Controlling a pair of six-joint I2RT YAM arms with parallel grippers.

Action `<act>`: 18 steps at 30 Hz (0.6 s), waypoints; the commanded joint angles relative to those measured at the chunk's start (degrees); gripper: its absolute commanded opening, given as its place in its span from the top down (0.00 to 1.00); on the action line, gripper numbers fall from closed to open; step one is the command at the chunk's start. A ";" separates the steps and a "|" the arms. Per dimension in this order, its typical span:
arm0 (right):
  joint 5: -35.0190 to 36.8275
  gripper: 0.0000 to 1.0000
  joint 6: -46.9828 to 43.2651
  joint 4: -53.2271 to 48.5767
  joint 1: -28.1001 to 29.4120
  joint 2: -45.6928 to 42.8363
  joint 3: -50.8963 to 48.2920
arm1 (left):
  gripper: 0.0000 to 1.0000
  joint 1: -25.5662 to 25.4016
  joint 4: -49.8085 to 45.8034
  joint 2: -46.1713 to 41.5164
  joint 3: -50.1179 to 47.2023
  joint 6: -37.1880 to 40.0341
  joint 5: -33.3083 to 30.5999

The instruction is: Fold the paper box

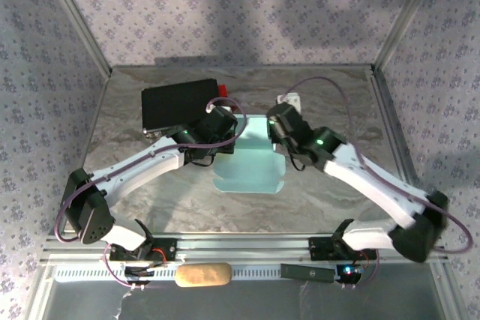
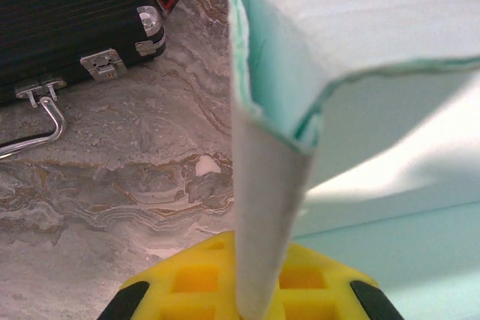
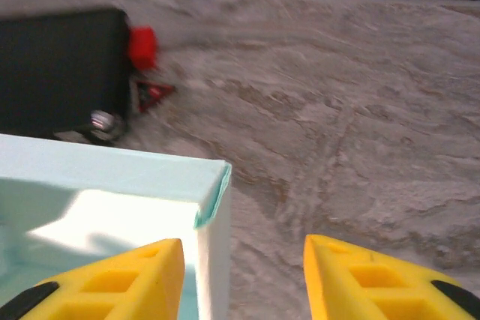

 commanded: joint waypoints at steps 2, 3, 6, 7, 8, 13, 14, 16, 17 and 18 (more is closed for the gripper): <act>-7.98 0.50 3.39 3.34 -2.11 -8.84 -6.10 | 1.00 0.18 -0.47 0.33 1.20 1.25 -1.31; -9.03 0.50 3.39 4.85 -2.80 -10.15 -7.89 | 1.00 0.25 -0.49 0.36 1.26 1.34 -1.13; -10.99 0.50 2.50 7.99 -4.63 -10.93 -11.67 | 1.00 0.27 -0.82 0.40 1.78 1.53 -0.97; -11.30 0.50 2.27 8.69 -4.81 -10.39 -12.27 | 1.00 0.24 -1.01 0.41 1.96 1.52 -0.84; -11.59 0.50 2.01 9.54 -4.83 -9.88 -12.80 | 1.00 0.21 -1.21 0.53 2.08 1.60 -0.84; -12.05 0.50 1.79 13.28 -4.28 -5.15 -13.67 | 1.00 0.28 -1.64 0.46 2.34 1.69 -0.63; -11.60 0.50 1.81 13.31 -4.07 -4.05 -13.45 | 1.00 0.34 -1.71 0.50 2.42 1.69 -0.62; -9.92 0.50 1.88 13.73 -3.34 -2.11 -13.36 | 1.00 0.48 -1.92 0.62 2.62 1.81 -0.55; -8.72 0.50 2.19 13.79 -3.05 -1.29 -13.34 | 1.00 0.54 -2.00 0.55 2.71 1.85 -0.42; -8.01 0.52 2.46 13.76 -2.97 -0.52 -13.33 | 1.00 0.56 -1.92 0.62 2.75 1.87 -0.35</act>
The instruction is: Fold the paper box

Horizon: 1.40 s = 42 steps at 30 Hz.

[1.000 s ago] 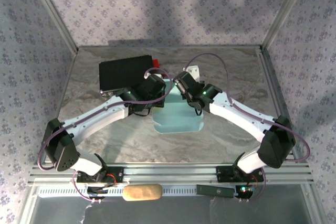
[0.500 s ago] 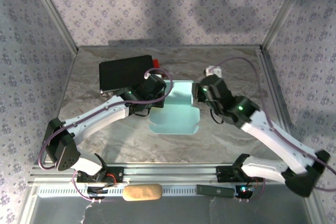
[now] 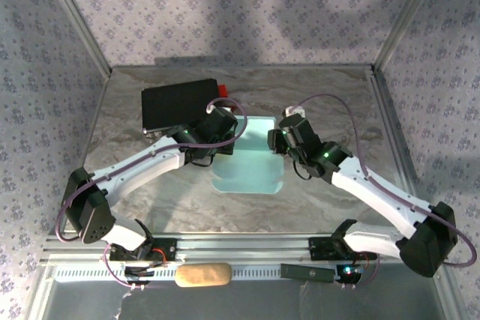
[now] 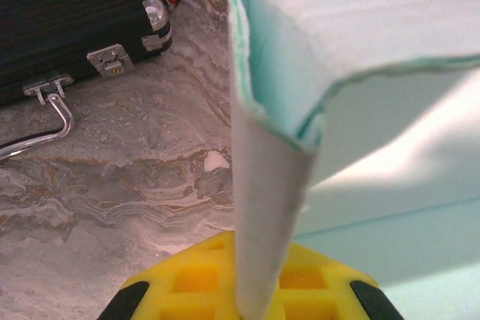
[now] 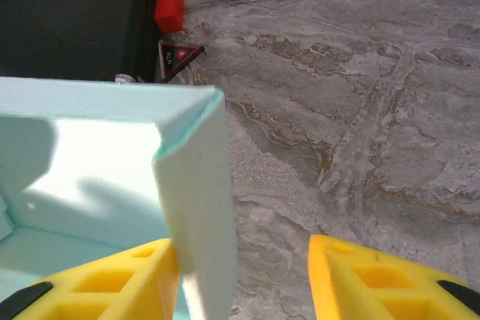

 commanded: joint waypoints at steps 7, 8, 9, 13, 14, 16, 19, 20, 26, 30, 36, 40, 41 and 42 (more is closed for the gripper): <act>9.52 0.57 2.90 -0.90 2.63 7.12 2.54 | 1.00 0.62 -0.44 0.47 3.04 0.95 0.54; 10.74 0.57 3.49 -1.38 3.27 7.04 2.28 | 1.00 0.69 -0.52 0.49 2.96 0.95 0.48; 11.41 0.55 3.80 -1.30 3.63 6.47 1.80 | 1.00 0.70 -0.48 0.55 2.87 0.95 0.52; 11.76 0.59 4.30 -0.14 3.90 5.04 -0.14 | 1.00 0.84 -0.02 0.66 2.42 0.87 0.81; 11.71 0.65 4.29 0.32 3.93 5.13 -0.25 | 1.00 0.81 0.09 0.90 2.42 0.80 1.03; 11.71 0.71 4.19 0.96 3.95 5.42 -0.26 | 1.00 0.81 0.18 1.15 2.51 0.70 1.19; 13.06 0.79 5.00 -0.60 4.51 6.73 1.16 | 1.00 0.63 0.51 1.39 2.52 0.52 1.18; 13.38 0.84 5.33 -1.47 4.58 7.18 1.86 | 1.00 0.61 0.58 1.40 2.47 0.51 1.15; 13.38 1.00 8.42 -7.07 4.76 8.34 5.55 | 1.00 -0.32 2.49 1.29 1.17 1.45 -1.89; 12.05 1.00 8.90 -9.46 4.75 8.79 7.68 | 1.00 -0.49 4.71 1.52 -0.41 2.43 -3.36; 9.85 1.00 9.37 -10.57 4.65 8.82 9.21 | 0.95 -1.37 7.19 2.27 -1.61 3.58 -5.51; 8.49 1.00 10.05 -10.83 4.52 8.82 9.41 | 0.97 -1.69 8.29 2.70 -2.19 4.38 -6.63; 8.20 1.00 10.31 -10.83 4.44 8.81 9.42 | 0.93 -1.90 8.75 2.68 -2.46 4.51 -7.02; 8.03 1.00 10.43 -10.81 4.47 8.81 9.43 | 0.89 -2.07 9.16 2.64 -2.86 4.55 -7.22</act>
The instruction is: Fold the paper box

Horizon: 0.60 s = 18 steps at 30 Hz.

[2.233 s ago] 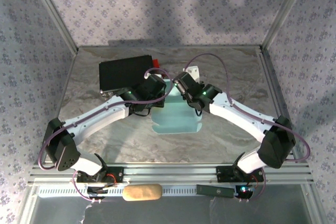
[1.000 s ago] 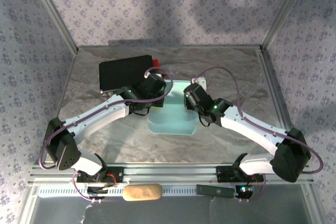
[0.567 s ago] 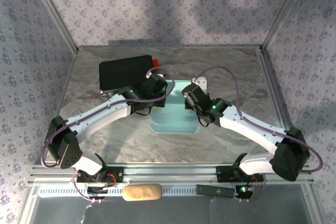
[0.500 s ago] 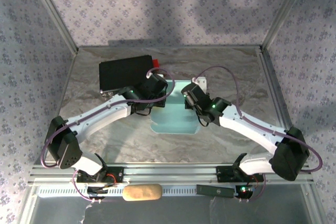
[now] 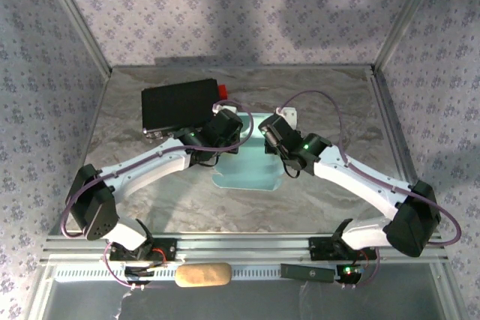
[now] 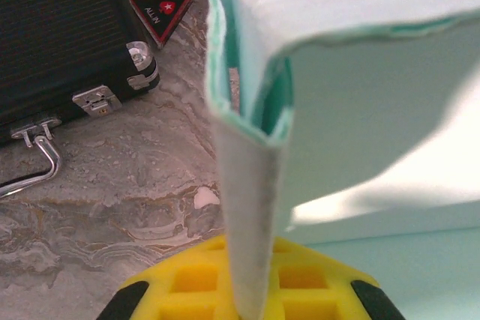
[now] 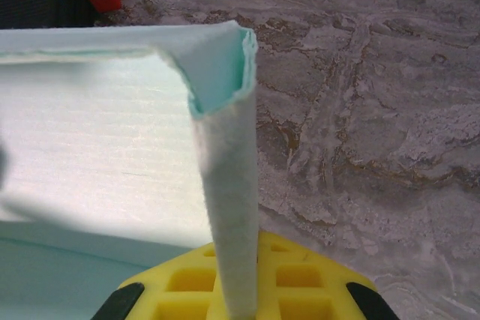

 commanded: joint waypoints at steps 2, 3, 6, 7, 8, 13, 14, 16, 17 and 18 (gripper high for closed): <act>-2.58 1.00 2.17 -1.34 -0.38 0.04 2.40 | 0.87 -0.57 2.09 0.54 -1.84 1.88 -3.51; -2.77 1.00 2.21 -1.34 -0.53 0.05 2.41 | 0.88 -0.57 2.43 0.34 -2.14 1.92 -3.58; -3.22 1.00 2.44 -1.35 -0.79 -0.12 2.39 | 0.92 -0.57 3.86 -0.38 -3.28 1.99 -3.47; -3.41 1.00 2.56 -1.33 -0.91 -0.20 2.32 | 0.93 -0.56 4.19 -0.66 -3.45 2.00 -3.42; -3.51 1.00 2.53 -1.31 -0.99 -0.29 2.36 | 0.94 -0.56 4.34 -0.74 -3.68 2.00 -3.49; -3.55 1.00 3.05 -1.33 -0.99 -0.33 2.39 | 1.00 -1.10 3.45 -0.47 -3.24 2.00 -5.59; -3.38 1.00 3.40 -1.33 -0.99 -0.25 2.48 | 1.00 -1.62 2.60 -0.06 -2.69 1.92 -7.25; -2.97 1.00 3.86 -2.01 -0.80 -0.04 2.80 | 1.00 -2.78 0.13 1.18 -1.09 1.23 -10.96; -2.72 1.00 4.11 -3.00 -0.74 0.19 3.04 | 1.00 -3.52 -1.61 2.04 -0.08 0.45 -13.44; -2.59 1.00 4.35 -3.40 -0.76 0.46 3.40 | 1.00 -4.16 -3.10 2.92 0.87 -0.18 -16.40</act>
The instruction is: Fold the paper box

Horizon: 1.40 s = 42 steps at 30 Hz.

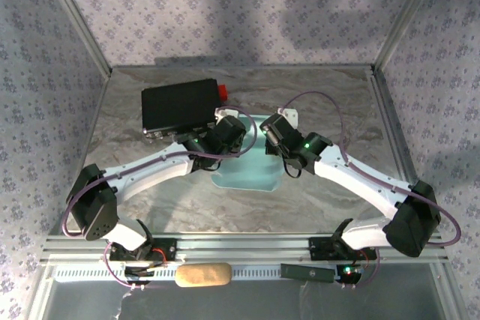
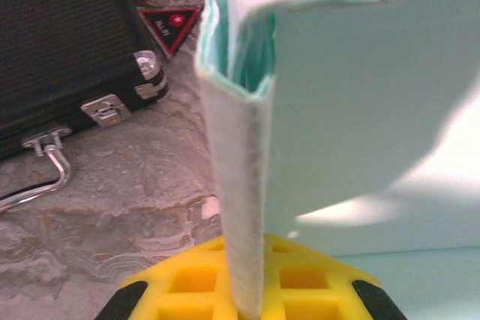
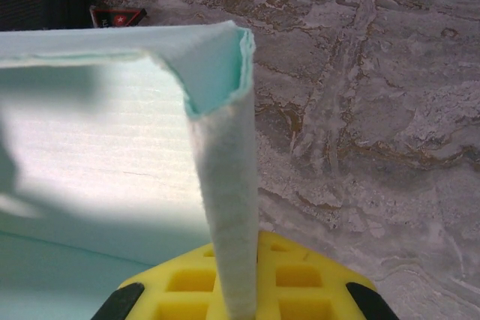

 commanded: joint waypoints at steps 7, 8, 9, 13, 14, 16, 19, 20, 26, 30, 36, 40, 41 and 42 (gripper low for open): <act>0.59 1.00 3.47 -2.29 0.48 1.28 3.51 | 1.00 -4.62 -10.23 6.06 5.31 -6.35 -19.21; 0.81 1.00 3.52 -2.13 0.57 1.33 3.38 | 1.00 -4.71 -10.01 5.97 5.18 -6.56 -19.33; 0.91 1.00 3.46 -2.13 0.57 1.32 3.25 | 1.00 -4.69 -9.87 5.81 5.11 -6.72 -19.16; 1.28 1.00 3.49 -2.13 0.47 1.23 2.62 | 0.88 -4.63 -8.35 3.78 4.61 -5.63 -16.40; 1.25 1.00 3.42 -2.08 0.31 1.21 2.46 | 0.80 -4.66 -7.24 2.43 4.04 -4.52 -14.88; 1.22 1.00 3.28 -1.98 0.10 1.25 2.28 | 0.69 -4.41 -4.88 -0.39 2.97 -2.49 -11.14; 0.78 1.00 3.13 -1.63 -0.22 1.50 1.84 | 0.58 -2.97 -2.06 -4.84 1.80 0.37 -3.26; 0.68 1.00 3.16 -1.58 -0.32 1.72 1.76 | 0.51 -2.30 -0.96 -6.34 1.32 1.31 -0.11; 0.00 1.00 2.99 -0.94 -0.26 2.13 2.03 | 0.43 1.53 0.54 -11.97 -0.16 4.22 9.96; -0.18 1.00 2.76 -0.96 -0.17 1.92 2.10 | 0.48 5.31 1.71 -14.54 -2.55 4.69 14.59; -0.56 1.00 2.52 -1.07 -0.15 2.01 2.79 | 0.52 8.99 3.34 -13.30 -2.79 6.16 24.48; -0.81 1.00 2.31 -0.77 0.10 2.40 3.11 | 0.52 8.99 3.32 -12.01 -2.14 6.62 22.12; -0.91 1.00 2.31 -0.81 0.16 2.48 3.08 | 0.52 8.98 3.06 -11.71 -1.72 6.79 20.76; -1.02 1.00 2.29 -0.74 0.22 2.61 3.20 | 0.52 8.89 2.96 -11.32 -1.34 6.94 19.60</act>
